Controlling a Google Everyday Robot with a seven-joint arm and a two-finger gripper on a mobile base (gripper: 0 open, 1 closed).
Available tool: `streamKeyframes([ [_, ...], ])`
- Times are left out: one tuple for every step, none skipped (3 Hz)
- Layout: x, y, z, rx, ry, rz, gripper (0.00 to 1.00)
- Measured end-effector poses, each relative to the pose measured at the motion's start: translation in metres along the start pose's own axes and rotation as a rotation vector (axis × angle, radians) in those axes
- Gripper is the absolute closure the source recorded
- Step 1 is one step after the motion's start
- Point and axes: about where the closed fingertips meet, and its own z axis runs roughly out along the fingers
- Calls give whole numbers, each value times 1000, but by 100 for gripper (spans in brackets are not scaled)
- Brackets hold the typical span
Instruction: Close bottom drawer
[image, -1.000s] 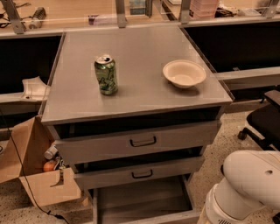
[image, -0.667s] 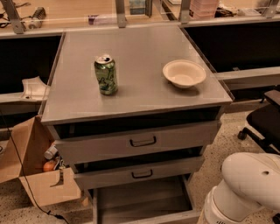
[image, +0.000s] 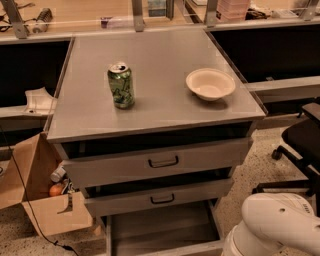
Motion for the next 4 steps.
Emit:
streamKeyframes([
  [5,-2,21,-26,3,19,100],
  [8,-13,53,-48,1,31,100],
  [6,-22,89,-78,5,30,100],
  [8,-22,93,-82,2,32,100],
])
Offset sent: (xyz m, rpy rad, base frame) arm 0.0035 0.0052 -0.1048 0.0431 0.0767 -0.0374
